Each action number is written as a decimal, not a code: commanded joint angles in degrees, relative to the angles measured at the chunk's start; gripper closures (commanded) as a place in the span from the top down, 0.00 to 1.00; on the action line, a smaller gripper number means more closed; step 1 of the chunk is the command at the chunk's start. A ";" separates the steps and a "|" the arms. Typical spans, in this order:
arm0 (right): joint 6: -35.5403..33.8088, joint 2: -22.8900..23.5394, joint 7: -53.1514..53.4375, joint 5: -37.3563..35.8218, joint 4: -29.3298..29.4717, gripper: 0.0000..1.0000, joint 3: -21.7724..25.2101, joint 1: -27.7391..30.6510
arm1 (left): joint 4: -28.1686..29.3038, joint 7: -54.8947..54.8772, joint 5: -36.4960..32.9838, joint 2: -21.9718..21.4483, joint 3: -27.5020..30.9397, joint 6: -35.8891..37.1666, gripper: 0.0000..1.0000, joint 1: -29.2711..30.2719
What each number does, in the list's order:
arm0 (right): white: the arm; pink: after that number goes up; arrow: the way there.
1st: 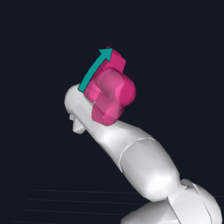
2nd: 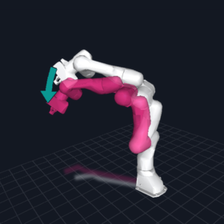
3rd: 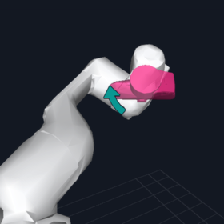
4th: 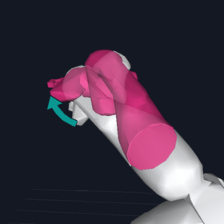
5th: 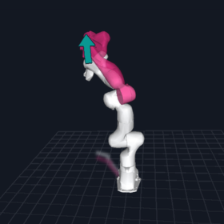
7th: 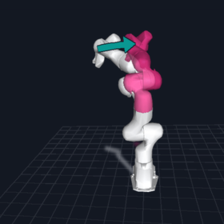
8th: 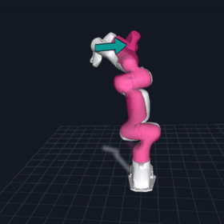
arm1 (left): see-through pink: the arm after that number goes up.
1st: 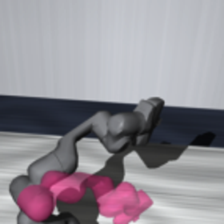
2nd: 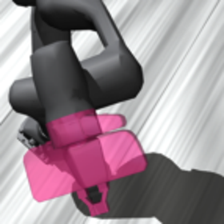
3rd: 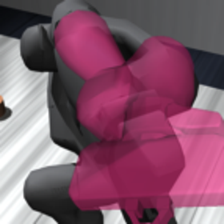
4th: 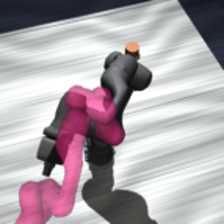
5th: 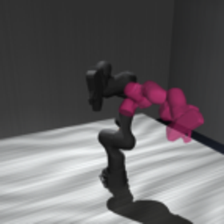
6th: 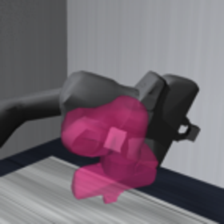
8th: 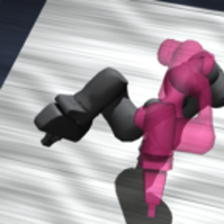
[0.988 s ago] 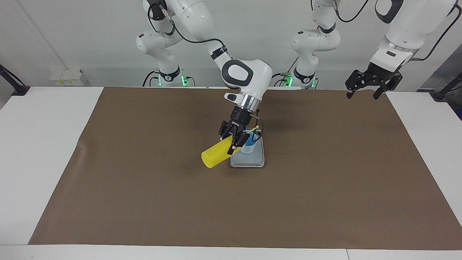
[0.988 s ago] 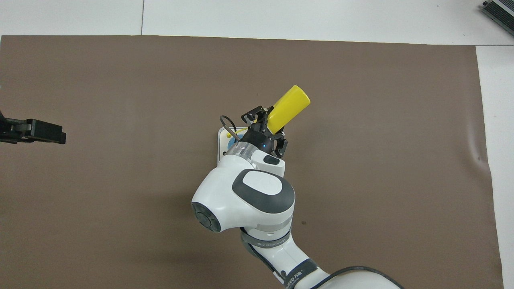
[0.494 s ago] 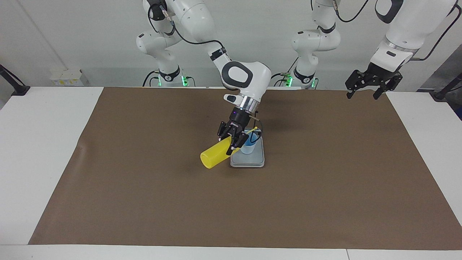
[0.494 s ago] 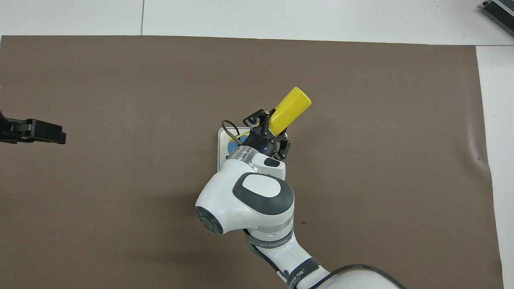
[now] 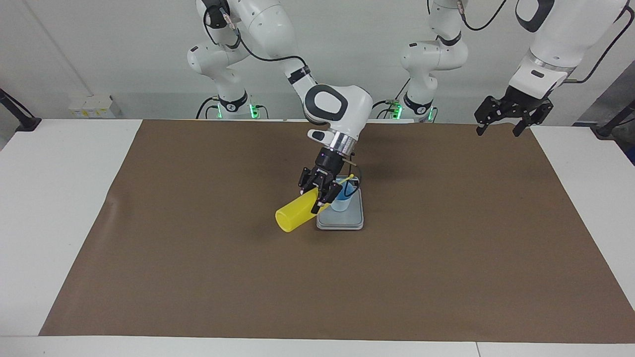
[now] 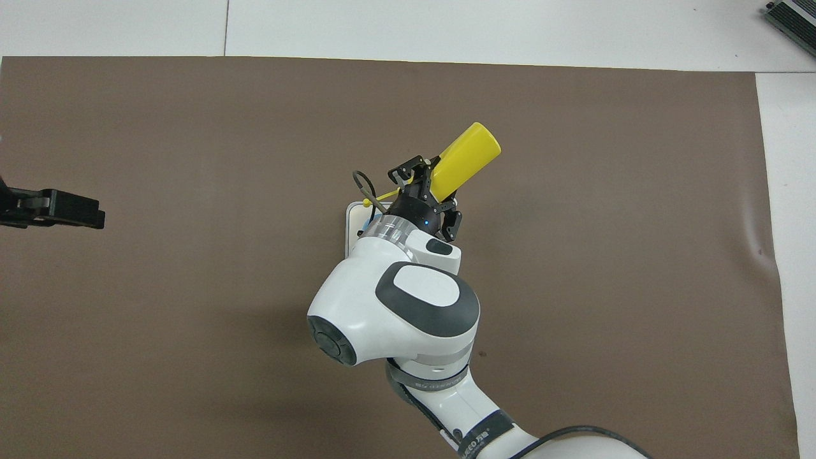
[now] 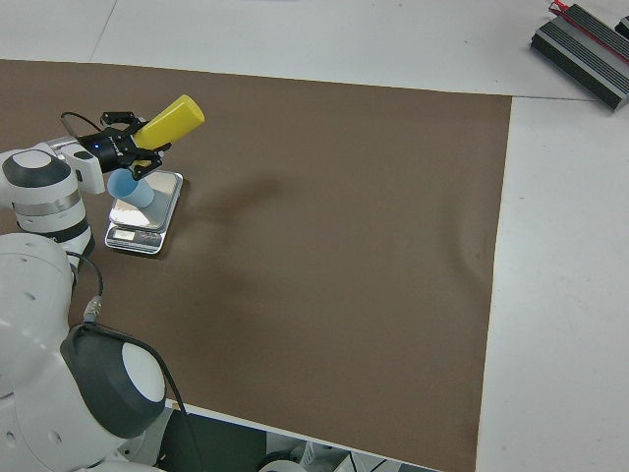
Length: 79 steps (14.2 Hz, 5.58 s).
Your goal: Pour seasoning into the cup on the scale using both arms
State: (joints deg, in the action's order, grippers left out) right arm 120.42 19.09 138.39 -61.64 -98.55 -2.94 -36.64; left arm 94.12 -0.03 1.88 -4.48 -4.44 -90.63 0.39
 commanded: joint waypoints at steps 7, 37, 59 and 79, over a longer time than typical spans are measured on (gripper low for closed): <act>1.22 -8.80 -7.86 26.28 -1.20 0.00 -0.40 8.41 | 0.63 -0.58 0.84 -0.79 -0.22 0.45 1.00 0.84; -23.83 -5.83 -77.90 101.00 -3.40 0.00 0.39 59.92 | 0.63 -0.58 0.84 -0.79 -0.22 0.54 1.00 0.84; -21.81 -1.51 -93.57 104.79 -9.91 1.00 1.18 64.85 | 0.63 -0.58 0.84 -0.79 -0.22 0.54 1.00 0.84; -11.97 -13.90 -120.88 67.98 -2.17 1.00 0.30 52.90 | 0.63 -0.58 0.84 -0.79 -0.22 0.54 1.00 0.84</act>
State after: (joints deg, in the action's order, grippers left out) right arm 107.69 6.53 21.62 9.51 -100.09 -2.44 17.95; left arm 94.12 -0.03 1.88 -4.48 -4.44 -90.58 0.39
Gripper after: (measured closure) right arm 0.000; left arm 0.000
